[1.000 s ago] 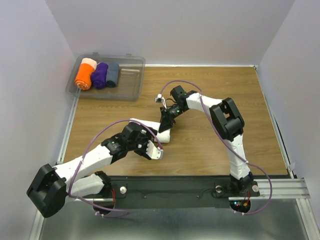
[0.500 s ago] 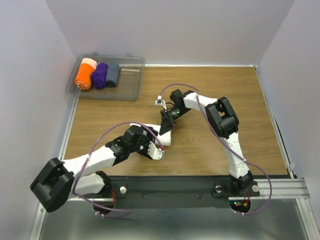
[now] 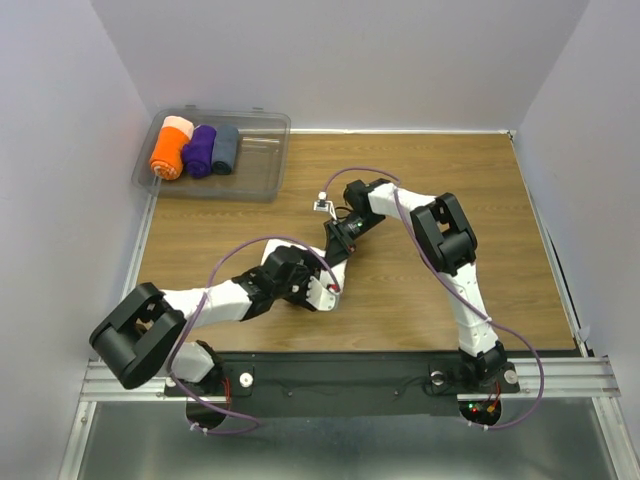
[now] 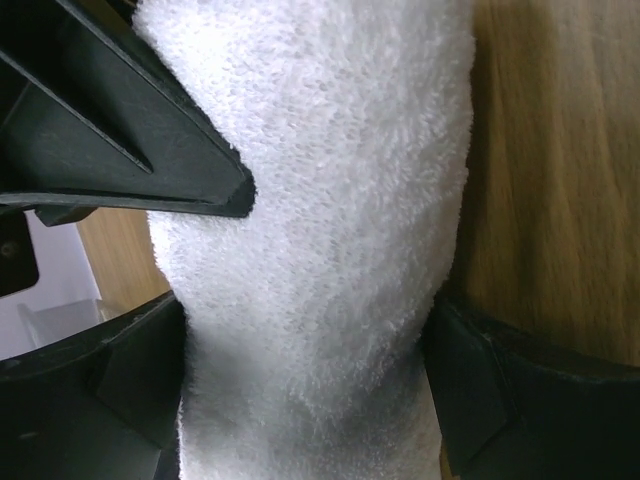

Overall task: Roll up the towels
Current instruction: Place the rolled towel into the container

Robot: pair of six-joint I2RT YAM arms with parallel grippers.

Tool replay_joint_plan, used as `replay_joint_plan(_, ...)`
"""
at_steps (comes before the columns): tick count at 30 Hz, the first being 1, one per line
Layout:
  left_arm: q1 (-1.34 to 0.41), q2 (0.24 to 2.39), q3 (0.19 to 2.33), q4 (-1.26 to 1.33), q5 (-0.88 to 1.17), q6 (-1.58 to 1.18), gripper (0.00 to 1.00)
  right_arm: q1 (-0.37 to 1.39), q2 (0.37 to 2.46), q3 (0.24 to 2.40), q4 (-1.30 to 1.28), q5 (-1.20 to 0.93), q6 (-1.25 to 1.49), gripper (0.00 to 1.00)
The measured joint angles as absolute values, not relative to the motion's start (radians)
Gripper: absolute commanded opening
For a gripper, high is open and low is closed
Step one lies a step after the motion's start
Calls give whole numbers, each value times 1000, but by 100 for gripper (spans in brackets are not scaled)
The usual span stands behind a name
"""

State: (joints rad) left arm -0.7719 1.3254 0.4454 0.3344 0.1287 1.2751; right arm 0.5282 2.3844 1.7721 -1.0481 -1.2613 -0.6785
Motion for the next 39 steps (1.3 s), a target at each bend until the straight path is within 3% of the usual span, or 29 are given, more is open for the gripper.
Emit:
replay_joint_plan(2, -772, 1354, 469, 324, 126, 1260, 87, 524, 2384, 1772, -1055, -1257, -685, 6)
replay_joint_plan(5, -772, 1378, 489, 314, 127, 1251, 70, 519, 2384, 1772, -1065, -1254, -693, 6)
replay_joint_plan(6, -772, 1385, 492, 314, 128, 1250, 59, 519, 2384, 1772, -1066, -1253, -696, 6)
replay_joint_plan(9, -771, 1396, 500, 313, 129, 1256, 40, 519, 2384, 1772, -1070, -1249, -703, 11)
replay_joint_plan(10, -771, 1398, 502, 309, 129, 1260, 37, 519, 2384, 1773, -1071, -1248, -703, 15)
replay_joint_plan(11, -771, 1398, 503, 306, 130, 1261, 30, 519, 2384, 1776, -1073, -1246, -703, 27)
replay_joint_plan(12, -771, 1398, 504, 303, 131, 1263, 17, 519, 2384, 1781, -1078, -1239, -703, 33)
replay_joint_plan(15, -770, 1389, 511, 281, 135, 1264, 5, 522, 2384, 1813, -1102, -1204, -699, 60)
replay_joint_plan(17, -768, 1384, 529, 242, 136, 1260, 0, 520, 2385, 1851, -1127, -1160, -683, 92)
replay_joint_plan(19, -766, 1384, 554, 200, 138, 1252, 0, 514, 2395, 1905, -1143, -1127, -670, 100)
replay_joint_plan(24, -759, 1385, 637, 46, 146, 1182, 0, 434, 2415, 2056, -1149, -1059, -609, 100)
replay_joint_plan(29, -757, 1385, 714, -109, 167, 1040, 0, 221, 2402, 2200, -1122, -1052, -530, 100)
replay_joint_plan(39, -608, 1505, 1011, -355, 291, 629, 0, -44, 2168, 2055, -1122, -1103, -474, 100)
